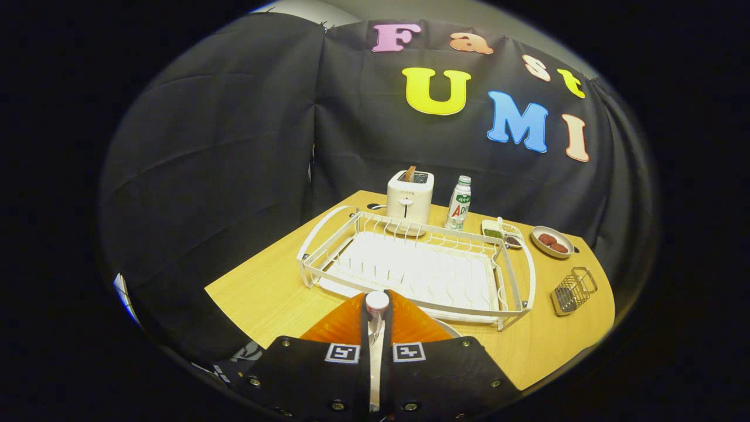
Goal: Take the plate from the dish rack, then take the spoon from the basket and place it into the plate.
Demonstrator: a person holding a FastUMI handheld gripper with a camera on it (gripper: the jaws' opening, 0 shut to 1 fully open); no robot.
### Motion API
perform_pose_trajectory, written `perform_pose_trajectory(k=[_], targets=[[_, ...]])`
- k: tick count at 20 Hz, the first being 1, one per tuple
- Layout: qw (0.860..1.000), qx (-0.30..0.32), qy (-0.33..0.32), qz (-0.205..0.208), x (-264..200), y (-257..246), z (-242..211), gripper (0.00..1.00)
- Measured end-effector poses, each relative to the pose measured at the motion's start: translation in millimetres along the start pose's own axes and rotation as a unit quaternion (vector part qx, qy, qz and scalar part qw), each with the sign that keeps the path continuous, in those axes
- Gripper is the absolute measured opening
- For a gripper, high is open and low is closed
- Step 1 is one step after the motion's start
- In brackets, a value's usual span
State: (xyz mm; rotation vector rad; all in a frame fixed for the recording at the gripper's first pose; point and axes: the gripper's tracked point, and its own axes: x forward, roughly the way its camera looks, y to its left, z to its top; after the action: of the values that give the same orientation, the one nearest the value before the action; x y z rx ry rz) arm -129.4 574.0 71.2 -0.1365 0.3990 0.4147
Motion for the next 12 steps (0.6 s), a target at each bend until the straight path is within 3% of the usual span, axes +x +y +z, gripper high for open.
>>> perform_pose_trajectory(k=[8,12], targets=[[1.000,0.006,0.013,0.004,7.7,-4.2,-13.5,0.07],[1.000,0.004,0.009,-0.006,8.2,-13.2,-8.8,0.14]])
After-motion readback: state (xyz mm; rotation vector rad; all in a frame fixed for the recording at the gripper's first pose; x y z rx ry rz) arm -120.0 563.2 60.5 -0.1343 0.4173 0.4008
